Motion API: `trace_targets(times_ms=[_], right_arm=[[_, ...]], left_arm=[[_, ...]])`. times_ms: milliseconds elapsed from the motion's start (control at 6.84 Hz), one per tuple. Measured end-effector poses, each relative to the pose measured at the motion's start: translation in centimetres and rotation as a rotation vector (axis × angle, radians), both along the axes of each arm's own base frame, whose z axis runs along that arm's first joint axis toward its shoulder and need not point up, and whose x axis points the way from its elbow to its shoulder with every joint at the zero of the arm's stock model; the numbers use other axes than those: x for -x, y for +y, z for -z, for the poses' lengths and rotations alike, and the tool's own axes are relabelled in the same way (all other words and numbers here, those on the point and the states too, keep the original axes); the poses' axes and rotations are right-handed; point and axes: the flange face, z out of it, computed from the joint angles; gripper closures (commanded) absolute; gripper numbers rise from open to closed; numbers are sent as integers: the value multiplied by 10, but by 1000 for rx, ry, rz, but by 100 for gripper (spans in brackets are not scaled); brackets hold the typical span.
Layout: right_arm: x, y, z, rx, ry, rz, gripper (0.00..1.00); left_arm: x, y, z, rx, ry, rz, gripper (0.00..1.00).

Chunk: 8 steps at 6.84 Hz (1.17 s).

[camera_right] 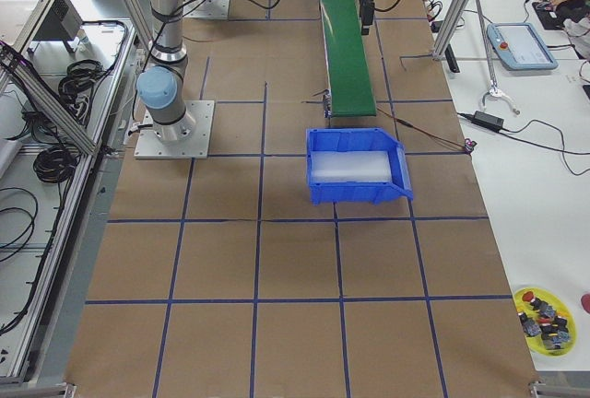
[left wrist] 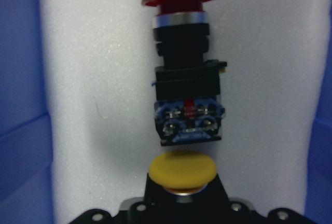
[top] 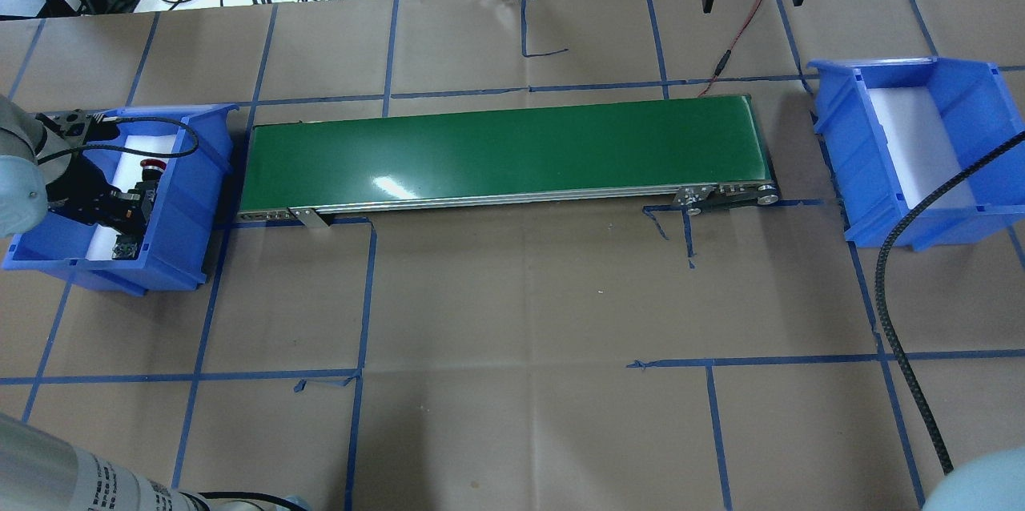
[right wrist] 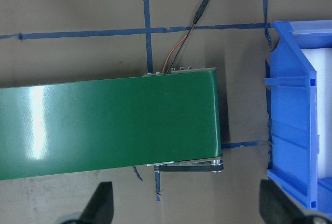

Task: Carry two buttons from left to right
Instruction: 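Carry the yellow button to the conveyor and set it down with the left gripper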

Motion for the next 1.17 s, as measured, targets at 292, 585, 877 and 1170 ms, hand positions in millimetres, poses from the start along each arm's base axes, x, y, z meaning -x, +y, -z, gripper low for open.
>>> trace_targets(times_ms=[292,585,877,1170], right_arm=[[1,-5,6,-1,-2,1,0],[0,14,-17,4,-42,6,0],[-7,59,-46,-69,-108,-2,0],[-11,92,-39,-160,-134,-33,0]], left_arm=[[-7,-9,-43,-18,13,-2,100],[-16,-23,-101,-45,28,-4,100],[-18,-37,-140,-50,30,-12,100],[26,-64,-158,-41,15,-27,100]])
